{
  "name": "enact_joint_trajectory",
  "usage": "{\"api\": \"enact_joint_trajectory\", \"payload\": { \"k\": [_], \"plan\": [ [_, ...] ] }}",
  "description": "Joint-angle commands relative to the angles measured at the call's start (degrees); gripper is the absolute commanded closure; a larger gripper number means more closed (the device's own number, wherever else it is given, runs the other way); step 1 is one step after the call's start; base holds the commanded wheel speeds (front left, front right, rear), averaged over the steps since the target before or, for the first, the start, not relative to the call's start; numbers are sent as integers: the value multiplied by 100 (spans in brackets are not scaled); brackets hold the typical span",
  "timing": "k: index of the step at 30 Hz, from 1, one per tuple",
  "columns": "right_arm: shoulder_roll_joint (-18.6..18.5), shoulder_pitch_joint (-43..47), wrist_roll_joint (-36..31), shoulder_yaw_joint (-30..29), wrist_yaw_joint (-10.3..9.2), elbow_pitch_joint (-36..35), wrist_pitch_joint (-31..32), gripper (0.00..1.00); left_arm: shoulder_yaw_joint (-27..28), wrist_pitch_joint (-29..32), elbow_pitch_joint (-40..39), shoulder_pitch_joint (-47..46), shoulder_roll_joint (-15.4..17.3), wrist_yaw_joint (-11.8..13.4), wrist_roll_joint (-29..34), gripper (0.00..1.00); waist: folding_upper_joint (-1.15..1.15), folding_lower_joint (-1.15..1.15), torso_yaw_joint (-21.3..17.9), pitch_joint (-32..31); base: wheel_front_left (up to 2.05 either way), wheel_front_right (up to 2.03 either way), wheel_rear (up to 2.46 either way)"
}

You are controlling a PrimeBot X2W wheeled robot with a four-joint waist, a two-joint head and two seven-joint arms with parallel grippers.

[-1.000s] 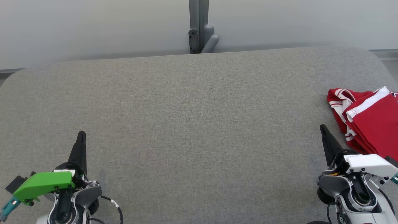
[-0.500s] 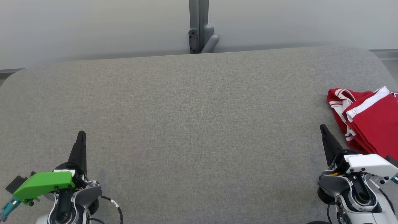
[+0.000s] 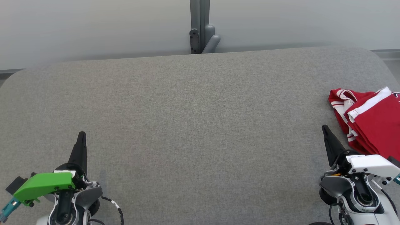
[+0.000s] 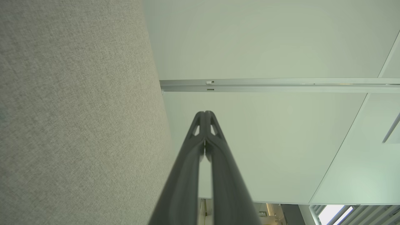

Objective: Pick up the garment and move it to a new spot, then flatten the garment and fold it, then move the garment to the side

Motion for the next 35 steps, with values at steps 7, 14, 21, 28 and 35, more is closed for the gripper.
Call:
{"api": "enact_joint_trajectory", "payload": {
  "k": [7, 14, 21, 28, 35],
  "plan": [
    [-24, -24, 53, 19, 2, -27, -34, 100, 28, 4, -16, -34, 36, -8, -3, 100, 0, 0, 0, 0, 0, 0, 0],
    [-36, -21, 70, 35, 2, -28, -42, 100, 28, 3, -16, -34, 36, -8, -3, 100, 0, 0, 0, 0, 0, 0, 0],
    [-49, -19, 70, 52, 2, -29, -54, 100, 28, 2, -16, -33, 36, -8, -3, 100, 0, 0, 0, 0, 0, 0, 0],
    [-59, -16, 88, 67, 2, -30, -62, 100, 28, 3, -16, -33, 36, -8, -3, 100, 0, 0, 0, 0, 0, 0, 0],
    [-73, -13, 103, 86, 2, -31, -78, 100, 28, 3, -16, -33, 36, -8, -3, 100, 0, 0, 0, 0, 0, 0, 0]
  ]
}}
